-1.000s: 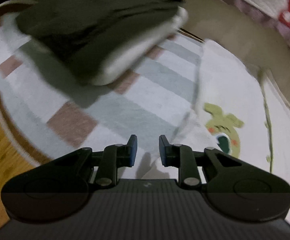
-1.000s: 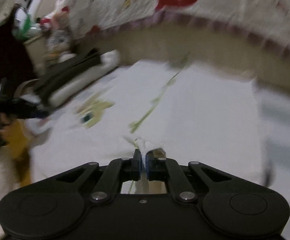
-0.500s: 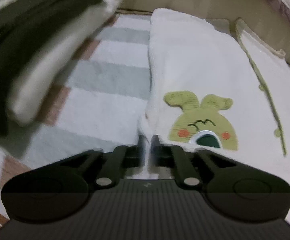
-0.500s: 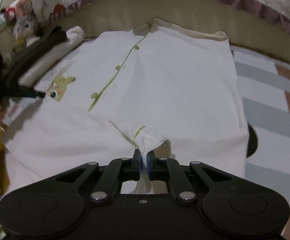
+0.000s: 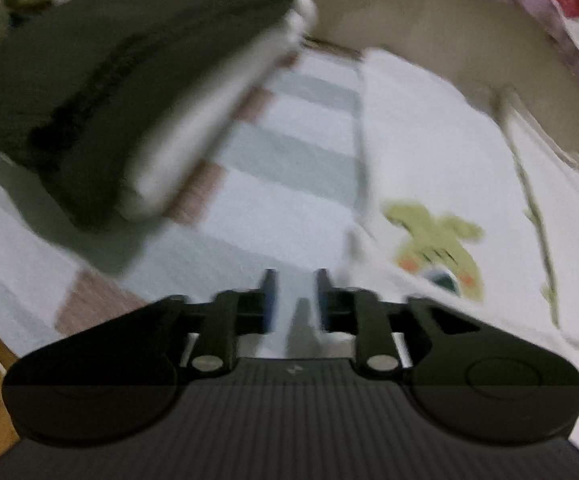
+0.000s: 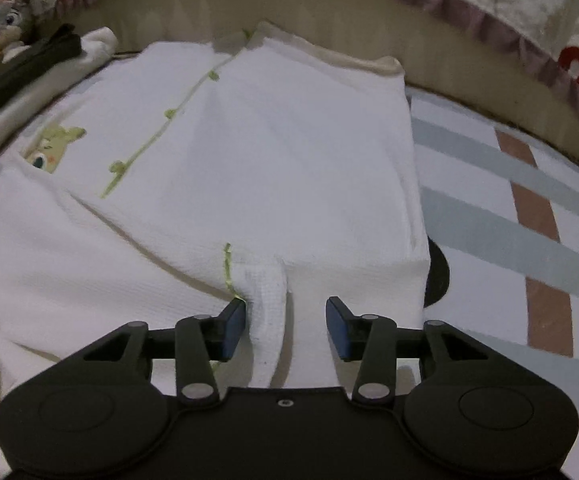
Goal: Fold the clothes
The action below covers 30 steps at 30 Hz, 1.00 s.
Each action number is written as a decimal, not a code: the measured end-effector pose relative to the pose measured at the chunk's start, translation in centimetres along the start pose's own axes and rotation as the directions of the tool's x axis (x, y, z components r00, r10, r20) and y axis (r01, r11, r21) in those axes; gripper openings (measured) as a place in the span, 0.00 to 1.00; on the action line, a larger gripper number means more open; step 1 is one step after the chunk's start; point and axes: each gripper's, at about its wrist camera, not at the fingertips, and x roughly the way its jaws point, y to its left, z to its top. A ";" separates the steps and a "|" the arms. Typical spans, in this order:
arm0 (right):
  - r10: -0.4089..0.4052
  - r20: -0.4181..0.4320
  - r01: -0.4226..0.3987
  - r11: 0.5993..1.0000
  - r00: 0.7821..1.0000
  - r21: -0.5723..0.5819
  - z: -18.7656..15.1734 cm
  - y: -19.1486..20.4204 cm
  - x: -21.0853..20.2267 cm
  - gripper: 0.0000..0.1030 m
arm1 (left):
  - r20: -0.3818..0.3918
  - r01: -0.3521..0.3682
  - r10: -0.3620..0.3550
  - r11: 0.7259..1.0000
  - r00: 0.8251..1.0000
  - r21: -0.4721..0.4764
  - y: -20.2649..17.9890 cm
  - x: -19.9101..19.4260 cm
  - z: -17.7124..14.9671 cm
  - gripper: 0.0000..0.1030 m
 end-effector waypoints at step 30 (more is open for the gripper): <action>0.174 -0.050 -0.134 0.512 0.983 -0.849 -12.1 12.8 -6.1 0.72 | -0.297 0.490 -0.407 0.539 0.863 0.685 -21.5 -7.5 -19.1 0.41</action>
